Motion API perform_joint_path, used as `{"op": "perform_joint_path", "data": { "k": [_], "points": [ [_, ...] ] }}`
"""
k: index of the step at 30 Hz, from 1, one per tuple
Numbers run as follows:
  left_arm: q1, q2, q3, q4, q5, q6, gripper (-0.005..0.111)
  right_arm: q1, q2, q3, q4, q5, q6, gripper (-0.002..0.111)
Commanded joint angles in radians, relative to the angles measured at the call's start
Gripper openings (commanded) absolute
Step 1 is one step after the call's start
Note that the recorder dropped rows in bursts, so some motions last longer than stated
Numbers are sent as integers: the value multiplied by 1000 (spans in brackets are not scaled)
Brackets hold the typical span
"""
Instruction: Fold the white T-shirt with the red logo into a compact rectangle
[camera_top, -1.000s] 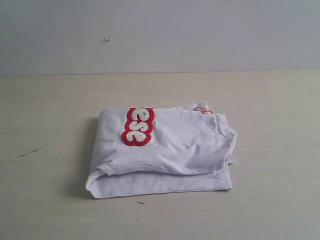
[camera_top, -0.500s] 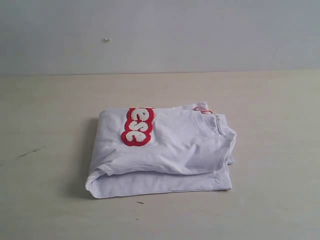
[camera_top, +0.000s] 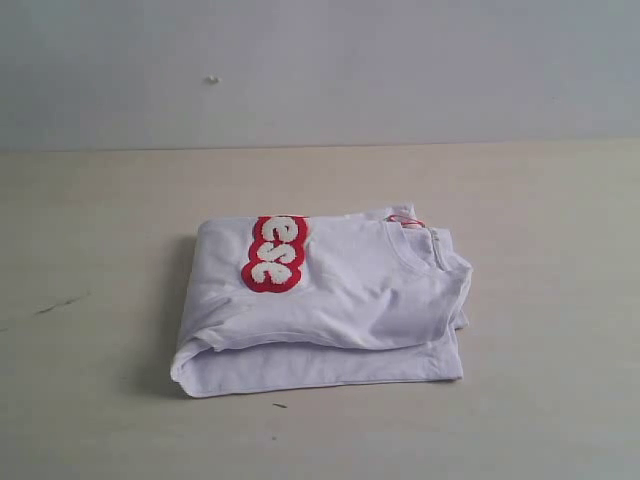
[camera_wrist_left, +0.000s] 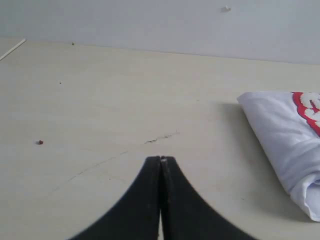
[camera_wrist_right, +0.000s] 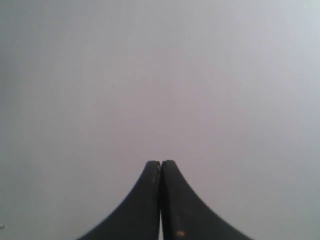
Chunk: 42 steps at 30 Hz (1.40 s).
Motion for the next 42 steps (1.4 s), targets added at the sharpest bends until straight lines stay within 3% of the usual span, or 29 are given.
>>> {"op": "perform_joint_path", "data": {
  "k": [1, 9, 11, 18, 42],
  "points": [
    [4, -5, 3, -8, -9, -9, 0, -7, -4, 73, -13, -18, 27, 0],
    [4, -5, 3, -8, -9, -9, 0, -5, -4, 246, -13, -16, 27, 0],
    [4, -5, 3, -8, -9, -9, 0, -5, -4, 246, -15, 137, 20, 0],
    [4, -5, 3, -8, -9, -9, 0, -5, -4, 246, -13, 327, -26, 0],
    [4, -5, 3, -8, -9, -9, 0, -5, -4, 246, -6, 327, -17, 0]
  ]
}}
